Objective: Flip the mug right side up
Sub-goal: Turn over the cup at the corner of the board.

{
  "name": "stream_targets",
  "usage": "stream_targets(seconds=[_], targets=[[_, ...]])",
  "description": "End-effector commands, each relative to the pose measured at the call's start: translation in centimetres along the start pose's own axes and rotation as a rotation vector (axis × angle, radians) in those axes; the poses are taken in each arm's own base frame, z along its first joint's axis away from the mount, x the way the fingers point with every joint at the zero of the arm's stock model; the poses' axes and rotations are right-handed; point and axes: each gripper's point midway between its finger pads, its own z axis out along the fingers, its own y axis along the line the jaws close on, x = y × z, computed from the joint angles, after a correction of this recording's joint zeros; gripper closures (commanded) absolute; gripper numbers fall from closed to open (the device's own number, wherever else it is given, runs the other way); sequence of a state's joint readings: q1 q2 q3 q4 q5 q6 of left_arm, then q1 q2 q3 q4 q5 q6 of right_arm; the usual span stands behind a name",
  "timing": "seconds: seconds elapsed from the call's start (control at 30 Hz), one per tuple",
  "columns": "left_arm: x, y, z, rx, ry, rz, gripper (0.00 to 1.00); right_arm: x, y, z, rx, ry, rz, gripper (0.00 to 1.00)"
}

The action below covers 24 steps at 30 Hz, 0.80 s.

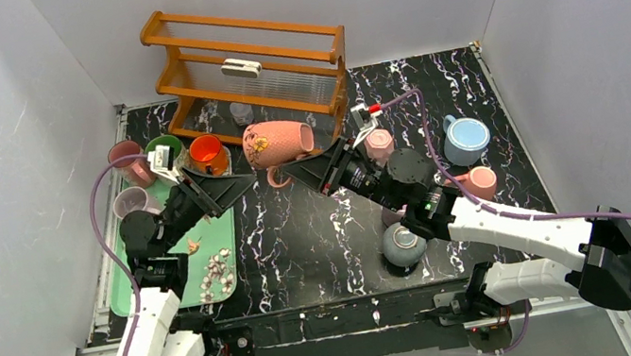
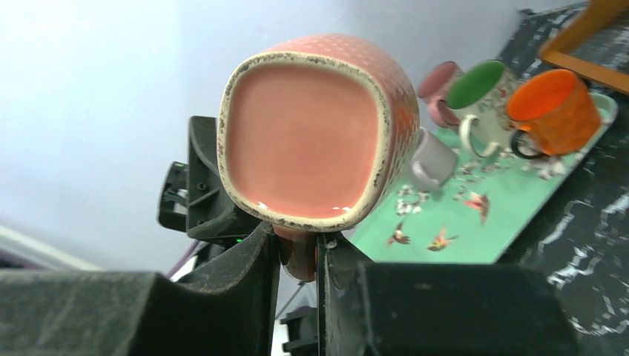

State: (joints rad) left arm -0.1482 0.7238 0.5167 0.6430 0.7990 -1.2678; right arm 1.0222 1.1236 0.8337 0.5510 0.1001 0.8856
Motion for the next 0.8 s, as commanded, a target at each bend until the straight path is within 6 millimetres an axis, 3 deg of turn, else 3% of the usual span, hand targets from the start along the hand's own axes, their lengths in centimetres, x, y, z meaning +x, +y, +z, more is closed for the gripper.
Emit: stream_targets(seconds=[0.0,0.3,0.37,0.77], targets=[[0.3,-4.0,0.0,0.14,0.027,0.057,0.1,-4.3,7.8,-1.2,-0.303,-0.123,0.048,0.99],[1.5,-5.9,0.6,0.222,0.042,0.088,0.18,-3.0,9.6,-0.2,-0.419,-0.058,0.068,0.99],[1.5,-6.1,0.8,0.228,0.044,0.085,0.22,-2.4,10.2,-0.2,-0.46,-0.021,0.075,0.99],[2.0,-6.5,0.9,0.258,0.067,0.091,0.51,-1.7,9.8,0.8,-0.455,0.003,0.099,0.99]])
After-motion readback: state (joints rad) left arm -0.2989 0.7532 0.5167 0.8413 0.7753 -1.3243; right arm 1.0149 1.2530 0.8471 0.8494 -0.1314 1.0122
